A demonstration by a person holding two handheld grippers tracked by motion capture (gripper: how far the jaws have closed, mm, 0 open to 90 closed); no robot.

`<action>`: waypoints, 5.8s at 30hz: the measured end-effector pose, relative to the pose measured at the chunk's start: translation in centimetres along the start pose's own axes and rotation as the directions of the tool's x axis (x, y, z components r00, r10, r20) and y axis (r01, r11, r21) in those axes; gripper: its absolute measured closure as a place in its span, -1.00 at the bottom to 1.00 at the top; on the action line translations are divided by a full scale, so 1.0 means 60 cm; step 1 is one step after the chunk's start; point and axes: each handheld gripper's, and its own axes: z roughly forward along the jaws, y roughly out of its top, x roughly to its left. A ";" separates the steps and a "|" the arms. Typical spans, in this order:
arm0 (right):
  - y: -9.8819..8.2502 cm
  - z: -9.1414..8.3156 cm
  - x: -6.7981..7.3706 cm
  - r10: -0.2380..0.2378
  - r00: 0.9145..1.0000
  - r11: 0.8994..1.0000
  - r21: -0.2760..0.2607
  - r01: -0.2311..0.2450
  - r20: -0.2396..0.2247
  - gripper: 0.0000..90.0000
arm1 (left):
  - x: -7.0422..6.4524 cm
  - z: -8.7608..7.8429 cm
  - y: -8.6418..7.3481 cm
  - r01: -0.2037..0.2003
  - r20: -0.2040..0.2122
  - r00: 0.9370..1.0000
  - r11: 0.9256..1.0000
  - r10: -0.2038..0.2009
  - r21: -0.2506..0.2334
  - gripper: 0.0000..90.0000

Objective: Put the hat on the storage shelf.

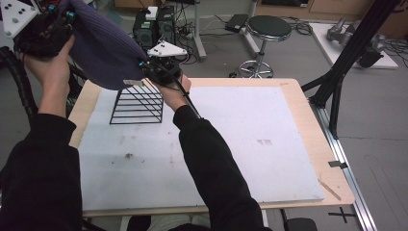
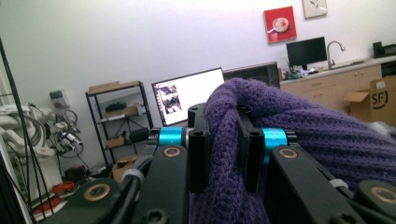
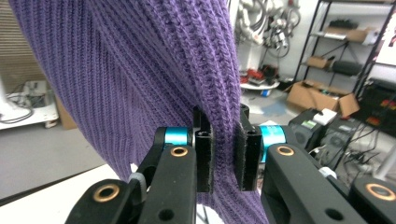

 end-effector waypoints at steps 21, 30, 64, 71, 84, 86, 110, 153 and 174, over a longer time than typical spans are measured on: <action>-0.032 0.015 -0.003 0.033 0.999 0.994 0.105 -0.032 -0.004 0.79 | 0.006 -0.009 -0.071 0.121 0.035 0.992 0.992 -0.122 0.028 0.73; -0.042 0.015 -0.005 0.039 0.999 0.982 0.186 -0.035 -0.020 0.80 | -0.002 -0.018 -0.093 0.141 0.055 0.988 0.989 -0.143 0.047 0.72; -0.212 0.058 -0.010 0.178 0.983 0.897 0.405 -0.177 0.037 0.77 | -0.076 -0.022 -0.218 0.138 0.028 0.988 0.947 -0.152 0.289 0.70; -0.228 0.067 -0.012 0.185 0.981 0.878 0.440 -0.190 0.054 0.74 | -0.082 -0.022 -0.231 0.140 0.020 0.988 0.938 -0.154 0.318 0.69; -0.233 0.065 -0.026 0.217 0.974 0.849 0.481 -0.218 0.057 0.01 | -0.074 -0.023 -0.237 0.220 0.017 0.972 0.930 -0.236 0.293 0.25; -0.227 0.058 -0.034 0.229 0.971 0.852 0.467 -0.236 0.072 -0.20 | -0.074 -0.025 -0.237 0.233 0.010 0.969 0.931 -0.246 0.280 0.05; -0.160 -0.041 -0.093 0.122 0.955 0.939 0.281 -0.199 0.269 -0.74 | -0.081 -0.038 -0.224 0.248 0.015 0.966 0.938 -0.259 0.242 -0.46; -0.138 -0.341 -0.181 0.106 0.908 0.992 -0.106 -0.069 0.405 -0.75 | -0.094 -0.125 -0.254 0.272 -0.073 0.962 0.946 -0.263 0.177 -0.52; -0.243 -0.453 -0.195 0.139 0.876 0.990 -0.067 -0.122 0.462 -0.75 | -0.104 -0.175 -0.296 0.281 -0.086 0.959 0.940 -0.269 0.195 -0.53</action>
